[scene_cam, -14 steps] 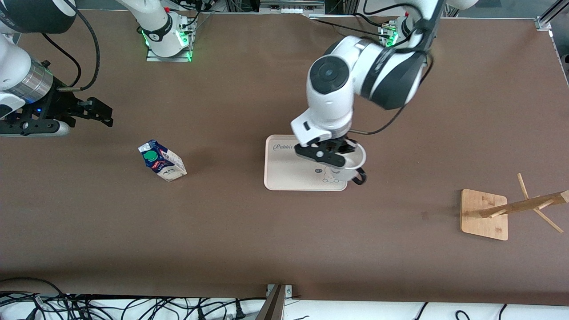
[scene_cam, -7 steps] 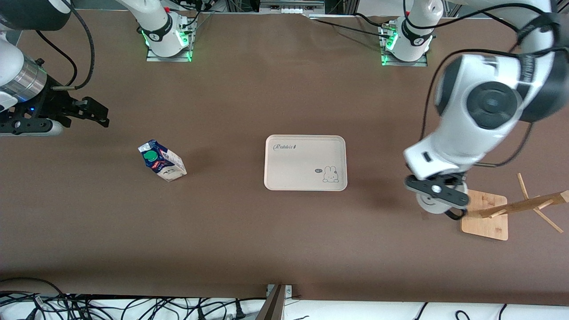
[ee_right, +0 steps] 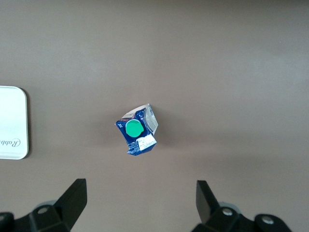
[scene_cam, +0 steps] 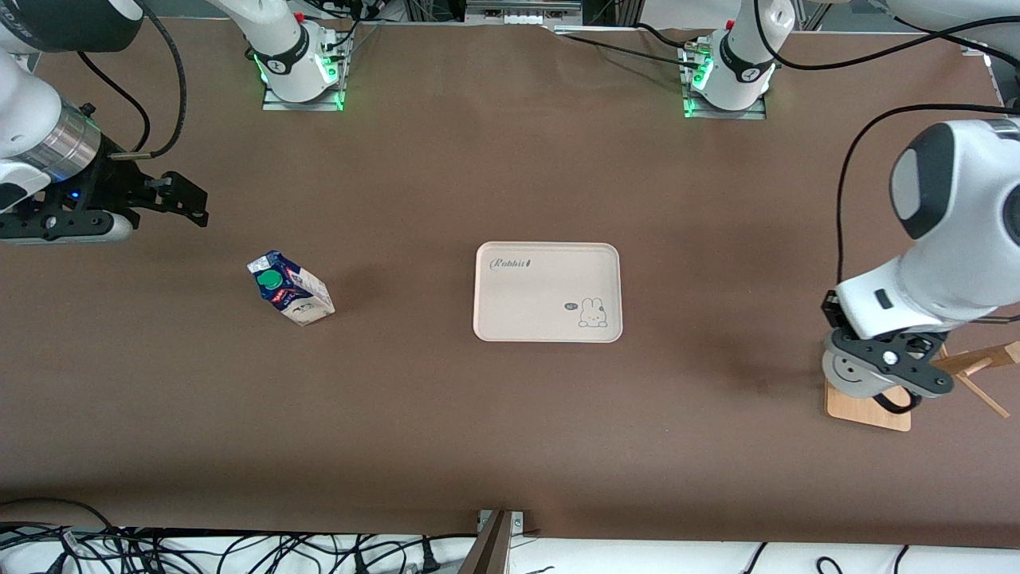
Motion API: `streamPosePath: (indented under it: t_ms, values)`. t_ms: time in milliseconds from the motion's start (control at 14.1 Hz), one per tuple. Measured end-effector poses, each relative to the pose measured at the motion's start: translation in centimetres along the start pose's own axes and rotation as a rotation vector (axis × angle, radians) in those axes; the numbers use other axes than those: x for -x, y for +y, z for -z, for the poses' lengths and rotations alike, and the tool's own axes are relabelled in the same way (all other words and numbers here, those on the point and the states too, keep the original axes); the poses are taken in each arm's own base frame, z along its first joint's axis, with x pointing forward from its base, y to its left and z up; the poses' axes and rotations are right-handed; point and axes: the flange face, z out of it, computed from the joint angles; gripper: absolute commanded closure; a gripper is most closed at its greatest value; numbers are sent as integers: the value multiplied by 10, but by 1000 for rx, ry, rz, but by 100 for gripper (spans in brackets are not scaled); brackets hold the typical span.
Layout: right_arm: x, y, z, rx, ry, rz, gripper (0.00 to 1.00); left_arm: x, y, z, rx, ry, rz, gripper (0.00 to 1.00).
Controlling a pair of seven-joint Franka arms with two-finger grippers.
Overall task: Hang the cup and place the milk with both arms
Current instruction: 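Carry the white mug with the left gripper to the wooden stand, then lower the mug handle onto a stand peg with the left gripper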
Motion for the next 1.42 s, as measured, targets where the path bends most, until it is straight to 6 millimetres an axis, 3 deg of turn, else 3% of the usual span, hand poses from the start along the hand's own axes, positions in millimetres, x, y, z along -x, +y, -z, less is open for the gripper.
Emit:
streamPosePath:
  t_ms: [213,356,711,996,1422]
  values:
    - [-1,0,4,-1,8,0,0,26,-45,-7,37,23,16,100]
    - [-1,1,6,-1,12,-1,0,38,-63,-8,57,36,22,100]
    - [-1,1,6,-1,13,-3,0,42,-55,9,81,40,37,100]
    - [-1,2,6,-1,13,-3,0,45,-39,8,172,-11,135,100]
    - [-1,2,6,-1,12,-4,0,49,-40,9,189,-16,140,100]
